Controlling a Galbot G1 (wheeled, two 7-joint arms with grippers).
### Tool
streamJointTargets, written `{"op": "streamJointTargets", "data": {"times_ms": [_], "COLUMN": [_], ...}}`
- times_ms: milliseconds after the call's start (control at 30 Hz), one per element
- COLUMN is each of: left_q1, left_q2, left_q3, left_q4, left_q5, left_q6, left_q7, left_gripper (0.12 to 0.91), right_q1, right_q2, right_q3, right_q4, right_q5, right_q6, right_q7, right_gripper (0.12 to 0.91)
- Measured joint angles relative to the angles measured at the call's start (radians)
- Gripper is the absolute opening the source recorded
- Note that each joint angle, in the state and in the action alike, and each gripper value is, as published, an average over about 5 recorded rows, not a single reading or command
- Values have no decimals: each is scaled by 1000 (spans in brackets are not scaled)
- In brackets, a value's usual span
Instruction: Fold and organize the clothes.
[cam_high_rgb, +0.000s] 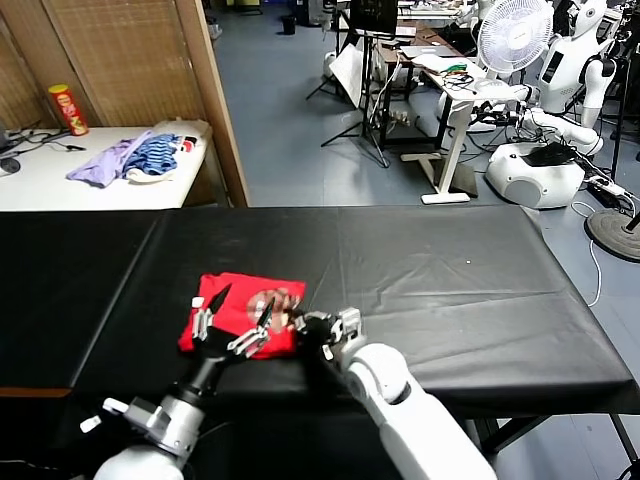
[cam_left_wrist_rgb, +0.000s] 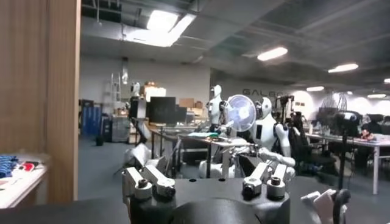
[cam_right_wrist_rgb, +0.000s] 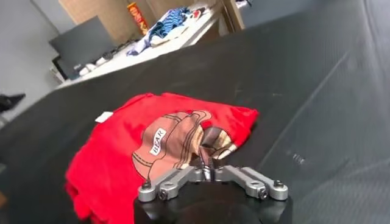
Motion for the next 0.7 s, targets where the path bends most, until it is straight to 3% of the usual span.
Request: {"op": "streamJointTargets", "data": {"times_ms": [167, 300, 400, 533, 633, 700], "left_q1": [11, 12, 4, 7, 22, 38], "left_q2": [7, 9, 7, 15, 32, 47], "left_q3": [-1, -3, -3, 1, 3, 3], "left_q4": [40, 81, 111, 127, 120, 109], "left_q5": [30, 47, 73, 65, 16, -16], "left_q6": [-83, -119, -113, -66, -24, -6], "left_q7": [-19, -39, -68, -115, -159, -187], "left_gripper": [798, 798, 798, 798, 798, 798], "right_q1": [41, 21, -36, -168, -299, -400], "right_q2": [-77, -149, -204, -247, -250, -241], "right_q3": [-2, 13, 40, 110, 183, 235], "right_q4": [-38, -8, 57, 181, 281, 348], "right_q5": [-238, -308, -328, -332, -309, -288], "right_q6": [136, 238, 300, 344, 363, 382], "right_q7": [-95, -117, -84, -18, 43, 93], "right_gripper": [150, 306, 473, 693, 780, 792]}}
